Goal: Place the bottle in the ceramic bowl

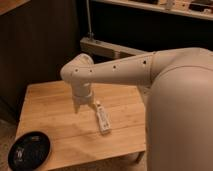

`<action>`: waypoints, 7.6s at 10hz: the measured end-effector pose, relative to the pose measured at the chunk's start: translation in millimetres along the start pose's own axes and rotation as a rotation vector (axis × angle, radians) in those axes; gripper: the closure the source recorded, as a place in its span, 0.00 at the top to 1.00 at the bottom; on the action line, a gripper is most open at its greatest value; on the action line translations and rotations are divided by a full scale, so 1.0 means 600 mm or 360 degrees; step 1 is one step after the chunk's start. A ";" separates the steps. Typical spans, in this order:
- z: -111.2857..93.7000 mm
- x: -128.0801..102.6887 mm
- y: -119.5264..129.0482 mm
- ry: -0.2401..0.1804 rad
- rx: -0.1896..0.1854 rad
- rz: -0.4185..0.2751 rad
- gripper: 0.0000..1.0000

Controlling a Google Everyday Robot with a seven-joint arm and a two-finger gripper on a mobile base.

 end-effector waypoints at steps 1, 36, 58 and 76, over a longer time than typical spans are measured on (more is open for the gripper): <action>0.000 0.000 0.000 0.0000 0.0000 0.0000 0.65; 0.073 -0.090 -0.213 -0.0129 -0.0379 -0.0045 0.65; 0.099 -0.085 -0.196 -0.0105 -0.0427 -0.0091 0.65; 0.011 -0.139 -0.180 -0.0014 -0.0239 -0.0102 0.65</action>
